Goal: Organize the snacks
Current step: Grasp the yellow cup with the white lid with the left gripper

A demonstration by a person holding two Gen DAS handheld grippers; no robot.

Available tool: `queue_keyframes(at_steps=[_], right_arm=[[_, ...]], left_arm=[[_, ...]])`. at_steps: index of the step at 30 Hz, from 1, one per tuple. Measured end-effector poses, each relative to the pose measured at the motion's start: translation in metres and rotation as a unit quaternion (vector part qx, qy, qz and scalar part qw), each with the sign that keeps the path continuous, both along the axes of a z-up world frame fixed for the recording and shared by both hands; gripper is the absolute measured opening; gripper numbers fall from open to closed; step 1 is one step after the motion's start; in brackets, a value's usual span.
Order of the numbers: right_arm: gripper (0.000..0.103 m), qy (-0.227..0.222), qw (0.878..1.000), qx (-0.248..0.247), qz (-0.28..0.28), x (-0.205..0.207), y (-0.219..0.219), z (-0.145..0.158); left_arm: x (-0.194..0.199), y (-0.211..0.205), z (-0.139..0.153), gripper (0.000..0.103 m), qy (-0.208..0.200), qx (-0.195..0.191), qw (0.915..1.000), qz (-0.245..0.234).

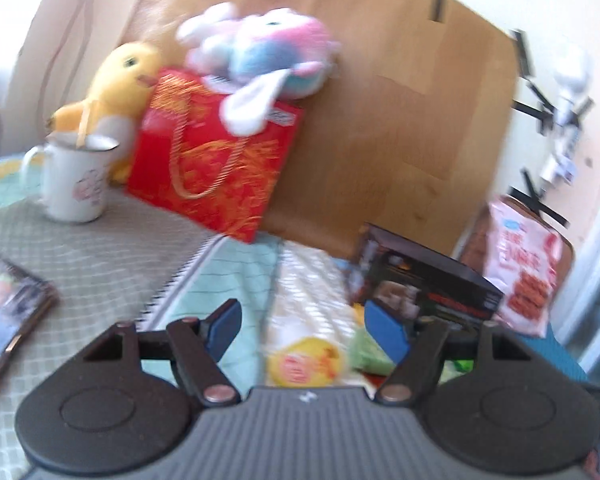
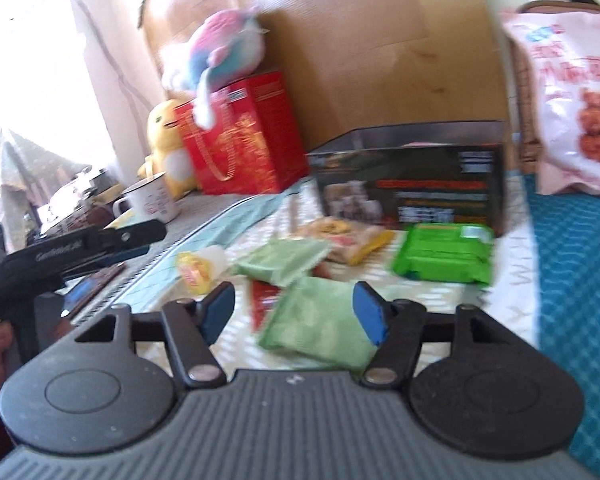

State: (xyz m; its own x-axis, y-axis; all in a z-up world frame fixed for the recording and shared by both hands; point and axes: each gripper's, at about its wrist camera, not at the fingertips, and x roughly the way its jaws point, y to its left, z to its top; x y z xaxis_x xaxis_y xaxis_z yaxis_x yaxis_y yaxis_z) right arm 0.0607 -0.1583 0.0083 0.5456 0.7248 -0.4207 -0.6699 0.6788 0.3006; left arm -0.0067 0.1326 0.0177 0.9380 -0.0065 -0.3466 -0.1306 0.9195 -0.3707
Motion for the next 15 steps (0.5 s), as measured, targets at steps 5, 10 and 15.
queue_keyframes(at_steps=[5, 10, 15], right_arm=[[0.067, -0.033, 0.995, -0.056, 0.072, -0.001, 0.051, 0.003], [0.06, -0.046, 0.986, -0.098, 0.125, 0.01, 0.101, 0.001], [0.058, -0.005, 0.983, -0.126, 0.132, 0.038, 0.135, -0.014]], left_arm=[[0.013, 0.027, -0.003, 0.068, 0.025, -0.059, 0.9979, -0.002], [0.035, 0.025, -0.007, 0.057, 0.047, -0.088, 0.9938, -0.048], [0.054, 0.012, -0.025, 0.046, 0.101, -0.084, 0.9887, -0.073]])
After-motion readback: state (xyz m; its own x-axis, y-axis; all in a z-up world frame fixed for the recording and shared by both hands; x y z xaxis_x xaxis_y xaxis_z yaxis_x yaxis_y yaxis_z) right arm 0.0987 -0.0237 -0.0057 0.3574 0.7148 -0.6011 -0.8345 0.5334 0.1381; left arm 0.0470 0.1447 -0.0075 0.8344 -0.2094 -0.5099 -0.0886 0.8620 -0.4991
